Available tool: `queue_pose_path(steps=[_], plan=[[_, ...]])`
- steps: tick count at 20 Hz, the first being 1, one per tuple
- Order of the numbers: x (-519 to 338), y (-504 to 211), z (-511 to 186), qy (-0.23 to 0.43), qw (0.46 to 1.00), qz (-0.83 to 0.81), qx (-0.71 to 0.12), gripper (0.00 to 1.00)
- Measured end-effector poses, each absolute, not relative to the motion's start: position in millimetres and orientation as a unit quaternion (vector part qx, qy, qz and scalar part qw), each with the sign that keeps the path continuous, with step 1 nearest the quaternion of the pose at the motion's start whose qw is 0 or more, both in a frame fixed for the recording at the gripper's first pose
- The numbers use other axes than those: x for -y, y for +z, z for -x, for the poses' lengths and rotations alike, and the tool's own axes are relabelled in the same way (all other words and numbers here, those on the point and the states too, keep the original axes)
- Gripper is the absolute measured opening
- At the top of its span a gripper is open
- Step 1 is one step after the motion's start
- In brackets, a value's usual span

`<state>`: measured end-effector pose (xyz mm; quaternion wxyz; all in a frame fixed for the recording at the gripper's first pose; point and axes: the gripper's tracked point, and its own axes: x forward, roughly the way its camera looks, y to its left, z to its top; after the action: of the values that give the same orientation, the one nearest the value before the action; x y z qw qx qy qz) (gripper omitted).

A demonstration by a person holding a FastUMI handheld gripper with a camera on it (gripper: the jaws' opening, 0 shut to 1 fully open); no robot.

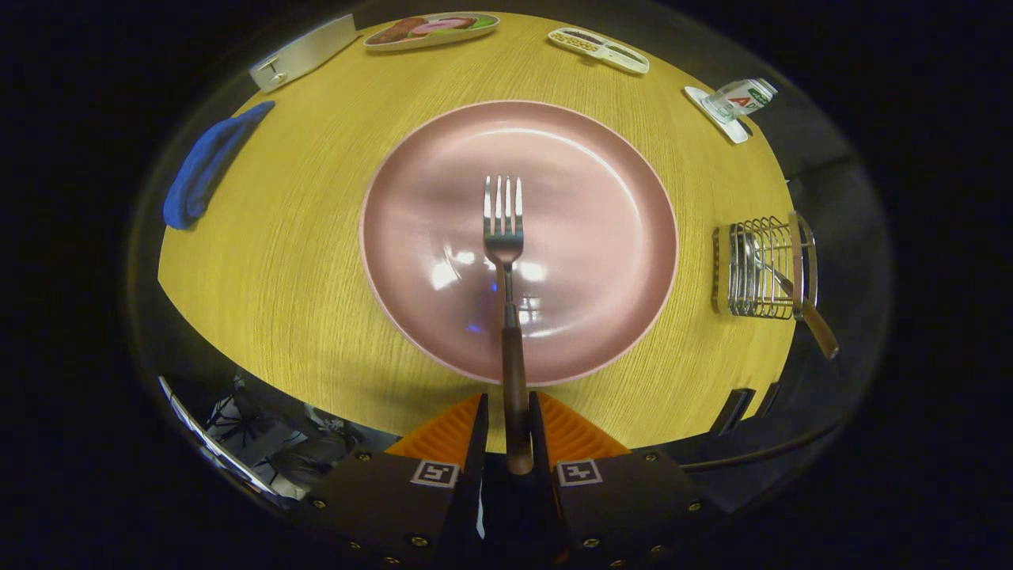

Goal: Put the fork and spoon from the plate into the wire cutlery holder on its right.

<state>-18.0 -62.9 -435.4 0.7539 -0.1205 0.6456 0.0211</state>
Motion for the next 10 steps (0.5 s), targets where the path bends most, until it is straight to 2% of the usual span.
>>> queue_pose_path(steps=[1, 2, 3, 4, 10], plan=[[61, -437, 17, 0.025, 0.753, 0.122, -0.646, 0.3], [65, -442, 16, 0.019, 0.751, 0.122, -0.648, 0.12], [66, -440, 18, 0.015, 0.75, 0.12, -0.65, 0.12], [65, -437, 23, 0.012, 0.753, 0.115, -0.648, 0.07], [73, -407, 9, -0.009, 0.769, 0.124, -0.627, 0.07]])
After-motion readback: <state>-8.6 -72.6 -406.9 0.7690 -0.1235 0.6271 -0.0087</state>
